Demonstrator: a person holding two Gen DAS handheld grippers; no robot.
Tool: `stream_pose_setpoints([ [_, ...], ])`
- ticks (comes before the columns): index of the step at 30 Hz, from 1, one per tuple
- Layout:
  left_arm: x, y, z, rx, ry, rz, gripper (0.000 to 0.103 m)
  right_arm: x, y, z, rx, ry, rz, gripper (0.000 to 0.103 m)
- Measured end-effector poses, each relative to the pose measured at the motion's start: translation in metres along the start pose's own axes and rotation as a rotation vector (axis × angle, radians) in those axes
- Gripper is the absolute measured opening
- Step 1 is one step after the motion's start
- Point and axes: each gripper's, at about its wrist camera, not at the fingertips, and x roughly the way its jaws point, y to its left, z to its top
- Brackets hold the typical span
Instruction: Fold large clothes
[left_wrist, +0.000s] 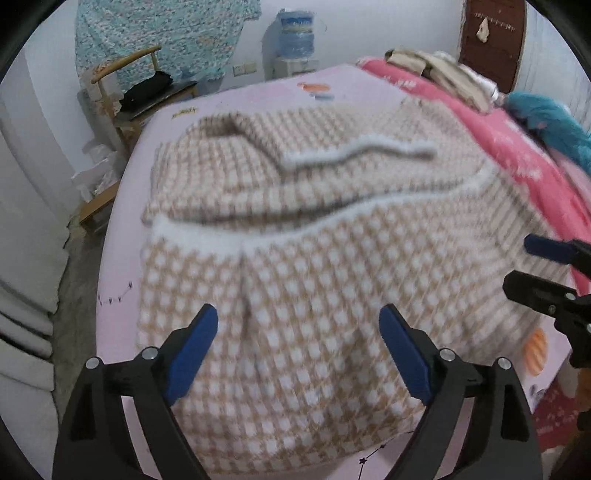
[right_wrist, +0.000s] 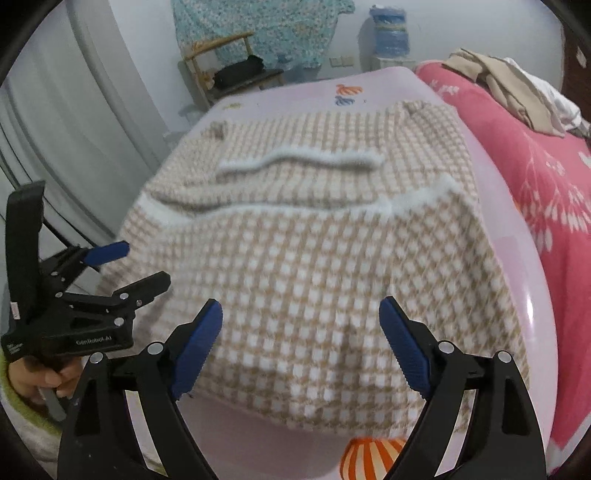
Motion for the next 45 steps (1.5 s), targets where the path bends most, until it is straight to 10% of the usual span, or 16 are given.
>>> stream_pose_setpoints([
  [45,0.011,0.002,-0.024,-0.159,0.007,0.075,0.098,0.032,-0.005,-0.016,0.014,0.008,-0.053,0.091],
])
